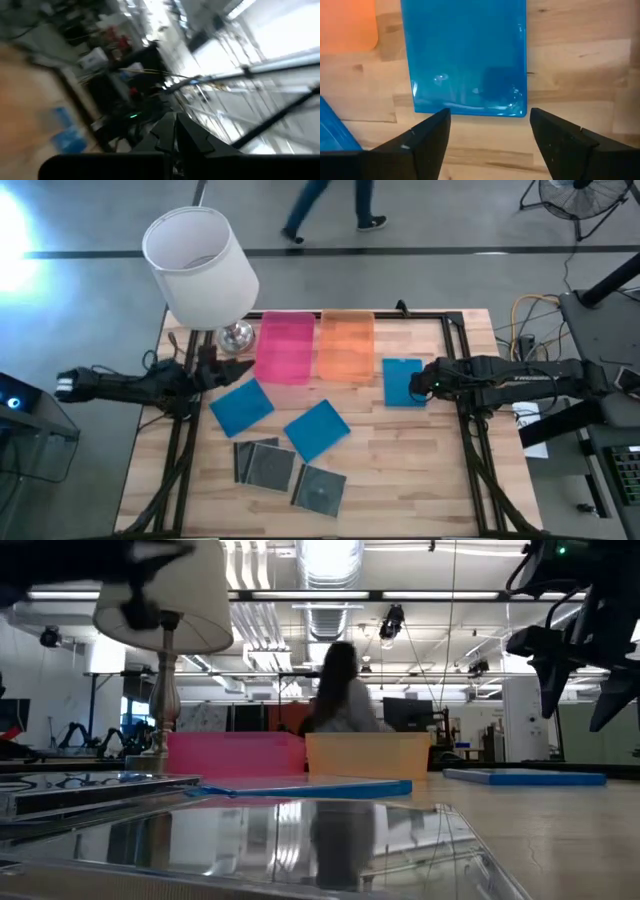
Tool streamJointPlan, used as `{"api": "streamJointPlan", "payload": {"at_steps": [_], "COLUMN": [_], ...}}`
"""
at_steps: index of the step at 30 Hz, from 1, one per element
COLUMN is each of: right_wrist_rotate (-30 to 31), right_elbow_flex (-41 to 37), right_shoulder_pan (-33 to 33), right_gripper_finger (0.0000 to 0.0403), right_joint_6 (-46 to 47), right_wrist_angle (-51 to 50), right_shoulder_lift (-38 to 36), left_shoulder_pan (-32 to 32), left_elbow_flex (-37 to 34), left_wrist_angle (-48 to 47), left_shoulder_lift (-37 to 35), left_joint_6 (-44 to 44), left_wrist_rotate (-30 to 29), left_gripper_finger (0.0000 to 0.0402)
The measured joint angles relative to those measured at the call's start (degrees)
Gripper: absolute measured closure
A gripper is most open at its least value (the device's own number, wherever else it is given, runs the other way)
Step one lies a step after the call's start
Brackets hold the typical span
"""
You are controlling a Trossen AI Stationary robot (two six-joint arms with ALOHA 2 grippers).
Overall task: Pick & place jewel cases by type
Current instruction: Put the blue cd case into the orange bin
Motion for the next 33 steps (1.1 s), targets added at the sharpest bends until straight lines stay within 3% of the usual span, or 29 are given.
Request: {"api": "streamJointPlan", "payload": {"at_steps": [2,5,8,11,13,16,18,24,33], "right_wrist_rotate": [0.16,0.39,0.76,1.56,2.36,1.41,2.53,8.63,9.19], "right_elbow_flex": [-0.23,-0.48,-0.48,-0.6,-0.87,-1.65,-1.97,-5.17,-14.71], "right_shoulder_pan": [-0.09,-0.08,-0.04,-0.01,-0.28,-0.26,-0.25,-0.81,-1.15], "right_gripper_finger": [0.0129,0.0129,0.0129,0.0135,0.014,0.0147,0.0153,0.0165,0.0166], "right_joint_6": [-0.65,-1.38,-0.89,0.19,0.2,0.21,1.63,12.38,21.18], "right_wrist_angle": [0.41,0.71,0.72,0.88,1.69,4.12,4.06,7.28,20.49], "right_shoulder_lift": [0.13,0.07,-0.02,0.53,1.38,3.94,6.04,9.17,9.96], "left_shoulder_pan": [0.08,0.08,0.84,2.0,2.34,2.85,2.96,2.21,2.45], "left_elbow_flex": [6.74,17.66,27.28,33.82,40.33,46.58,50.85,62.04,74.35], "left_wrist_angle": [-3.03,-15.73,-24.5,-25.67,-19.63,-25.72,-24.49,-35.55,-38.98], "left_shoulder_lift": [7.56,21.57,35.14,45.5,50.21,58.78,63.09,74.17,86.76], "left_joint_6": [3.69,6.37,6.54,10.23,13.15,14.11,14.77,21.26,29.51], "left_wrist_rotate": [3.61,8.0,8.72,11.22,15.07,20.28,21.7,23.95,23.85], "left_gripper_finger": [0.0402,0.0402,0.0402,0.0402,0.0402,0.0402,0.0402,0.0402,0.0402]}}
